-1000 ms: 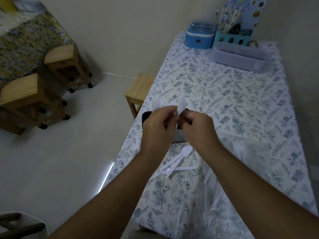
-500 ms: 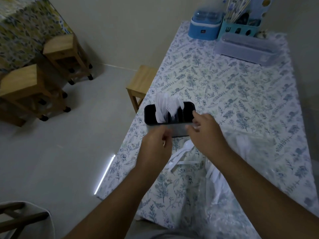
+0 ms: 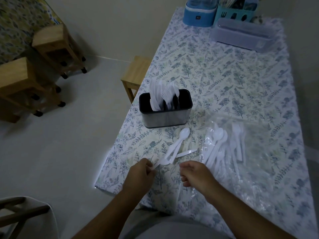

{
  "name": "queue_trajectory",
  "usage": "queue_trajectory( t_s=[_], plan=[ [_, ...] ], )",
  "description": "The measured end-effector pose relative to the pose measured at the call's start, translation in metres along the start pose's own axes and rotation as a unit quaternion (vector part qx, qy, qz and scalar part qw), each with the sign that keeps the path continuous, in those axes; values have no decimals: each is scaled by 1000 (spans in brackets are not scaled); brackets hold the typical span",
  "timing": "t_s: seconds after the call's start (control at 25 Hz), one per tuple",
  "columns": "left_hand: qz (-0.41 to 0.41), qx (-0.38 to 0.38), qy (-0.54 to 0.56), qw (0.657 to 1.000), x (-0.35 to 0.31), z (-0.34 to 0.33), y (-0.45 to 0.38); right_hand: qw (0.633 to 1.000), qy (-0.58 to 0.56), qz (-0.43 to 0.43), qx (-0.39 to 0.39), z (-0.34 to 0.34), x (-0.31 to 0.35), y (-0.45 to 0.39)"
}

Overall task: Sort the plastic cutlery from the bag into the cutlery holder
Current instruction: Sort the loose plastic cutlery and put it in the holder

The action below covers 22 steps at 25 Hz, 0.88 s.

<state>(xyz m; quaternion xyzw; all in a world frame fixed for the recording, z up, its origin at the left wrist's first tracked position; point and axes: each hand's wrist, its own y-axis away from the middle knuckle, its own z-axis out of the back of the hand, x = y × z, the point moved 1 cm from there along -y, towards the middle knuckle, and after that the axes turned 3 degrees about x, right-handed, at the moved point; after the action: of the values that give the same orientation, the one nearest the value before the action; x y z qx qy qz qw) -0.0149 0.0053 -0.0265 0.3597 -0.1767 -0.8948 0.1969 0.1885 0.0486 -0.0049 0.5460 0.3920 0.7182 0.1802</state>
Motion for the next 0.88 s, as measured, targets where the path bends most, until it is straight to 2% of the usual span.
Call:
queue_trajectory(
  t_s=[0.12, 0.36, 0.48, 0.56, 0.64, 0.72, 0.76, 0.88],
  plan=[
    [-53, -44, -36, 997, -9, -8, -7, 999, 37, 15, -14, -6, 2, 4],
    [-69, -68, -27, 995, -30, -15, -21, 998, 38, 46, -14, -8, 9, 8],
    [-65, -71, 15, 995, -31, 3, -14, 979, 133, 128, -83, -3, 4, 9],
    [-124, -62, -3, 990, -36, 21, -9, 953, 177, 215, -116, -2, 7, 10],
    [-190, -39, -21, 981, -50, 34, -5, 940, 208, 254, -93, -5, 12, 8],
    [-208, -9, 14, 978, -67, 33, -4, 956, 193, 217, -35, -10, 14, 8],
    [-192, -1, 48, 980, -77, 28, -4, 968, 168, 186, -30, -12, 12, 8],
    [-83, -17, 143, 986, -93, 2, -17, 991, 31, 85, -97, -1, -2, 7]
  ],
)
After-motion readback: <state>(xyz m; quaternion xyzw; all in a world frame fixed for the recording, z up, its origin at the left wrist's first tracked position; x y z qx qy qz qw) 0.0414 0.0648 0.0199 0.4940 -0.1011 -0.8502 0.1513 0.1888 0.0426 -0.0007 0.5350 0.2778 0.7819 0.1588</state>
